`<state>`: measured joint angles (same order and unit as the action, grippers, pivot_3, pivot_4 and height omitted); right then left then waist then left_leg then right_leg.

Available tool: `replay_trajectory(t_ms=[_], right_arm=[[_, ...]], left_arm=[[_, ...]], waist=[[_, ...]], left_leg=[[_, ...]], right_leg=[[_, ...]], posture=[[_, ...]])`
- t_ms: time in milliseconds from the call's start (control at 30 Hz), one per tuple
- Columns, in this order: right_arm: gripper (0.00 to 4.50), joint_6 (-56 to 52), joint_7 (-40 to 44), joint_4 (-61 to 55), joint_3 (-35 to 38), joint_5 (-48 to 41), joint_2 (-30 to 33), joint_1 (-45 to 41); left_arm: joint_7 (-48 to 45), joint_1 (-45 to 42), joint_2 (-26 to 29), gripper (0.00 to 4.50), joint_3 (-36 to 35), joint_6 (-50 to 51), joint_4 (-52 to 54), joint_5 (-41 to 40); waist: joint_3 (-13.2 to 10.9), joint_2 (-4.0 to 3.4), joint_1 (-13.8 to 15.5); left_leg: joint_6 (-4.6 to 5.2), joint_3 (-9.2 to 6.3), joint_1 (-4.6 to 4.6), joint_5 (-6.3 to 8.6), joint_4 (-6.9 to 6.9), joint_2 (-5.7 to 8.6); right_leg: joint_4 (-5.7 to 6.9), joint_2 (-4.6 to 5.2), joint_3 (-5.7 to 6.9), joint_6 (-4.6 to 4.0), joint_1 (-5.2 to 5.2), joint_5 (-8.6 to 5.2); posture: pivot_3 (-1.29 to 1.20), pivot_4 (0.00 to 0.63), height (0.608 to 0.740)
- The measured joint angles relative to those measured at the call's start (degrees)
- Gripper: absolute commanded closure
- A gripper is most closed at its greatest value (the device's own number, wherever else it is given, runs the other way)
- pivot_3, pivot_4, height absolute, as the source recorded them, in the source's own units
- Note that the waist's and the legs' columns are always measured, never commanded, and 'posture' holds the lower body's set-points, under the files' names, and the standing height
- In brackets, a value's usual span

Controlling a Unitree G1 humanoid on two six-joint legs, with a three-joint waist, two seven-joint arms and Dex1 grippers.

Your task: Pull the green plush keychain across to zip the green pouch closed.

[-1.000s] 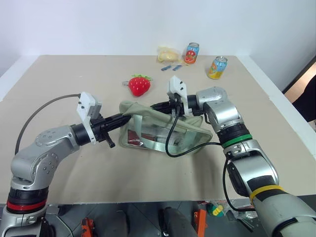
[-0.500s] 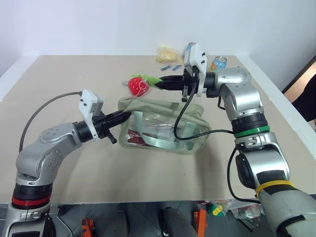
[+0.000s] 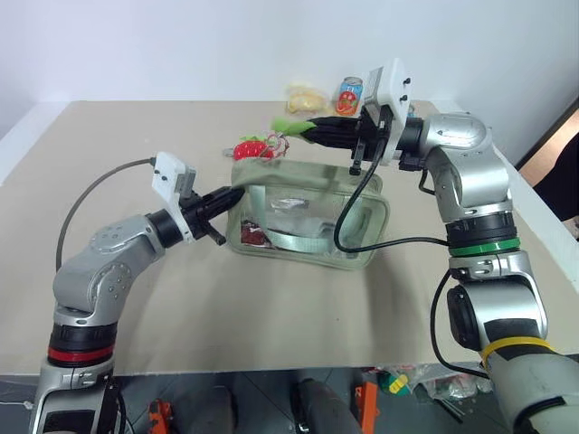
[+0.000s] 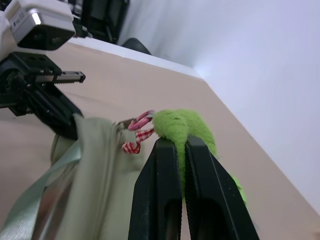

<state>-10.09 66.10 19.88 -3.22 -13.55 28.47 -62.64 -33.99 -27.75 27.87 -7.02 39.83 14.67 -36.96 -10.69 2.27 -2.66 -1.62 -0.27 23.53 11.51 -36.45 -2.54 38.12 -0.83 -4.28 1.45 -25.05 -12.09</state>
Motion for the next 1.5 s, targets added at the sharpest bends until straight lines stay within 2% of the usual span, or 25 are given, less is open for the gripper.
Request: replay_trajectory(t_ms=[467,967,1500], right_arm=[[4.47,-0.64,-4.60,-3.89,0.93,-1.16,1.06,2.07],[4.47,10.14,-8.63,1.43,1.04,-0.08,-0.09,1.35],[4.47,10.16,-12.97,-0.82,5.13,0.01,6.29,8.95]], left_arm=[[1.61,-0.75,-2.03,4.50,0.29,-0.92,-0.10,0.94],[4.90,-2.60,-4.13,4.50,1.12,4.29,0.05,-1.38],[6.54,-3.14,-3.63,4.50,0.75,6.85,0.04,-1.89]], waist=[[0.00,-0.01,-0.08],[0.00,0.00,-0.09],[0.00,0.00,-0.08]], left_leg=[[0.00,0.02,0.04,0.00,0.02,0.00],[0.00,0.01,0.05,0.00,0.03,-0.01],[0.00,0.03,0.02,0.00,0.02,0.00]], right_leg=[[0.00,-0.02,-0.03,-0.02,-0.05,0.00],[0.00,-0.03,-0.04,-0.01,-0.05,0.00],[0.00,-0.03,-0.06,-0.01,-0.03,0.00]], posture=[[0.00,0.150,0.740],[0.00,0.150,0.740],[0.00,0.150,0.740]])
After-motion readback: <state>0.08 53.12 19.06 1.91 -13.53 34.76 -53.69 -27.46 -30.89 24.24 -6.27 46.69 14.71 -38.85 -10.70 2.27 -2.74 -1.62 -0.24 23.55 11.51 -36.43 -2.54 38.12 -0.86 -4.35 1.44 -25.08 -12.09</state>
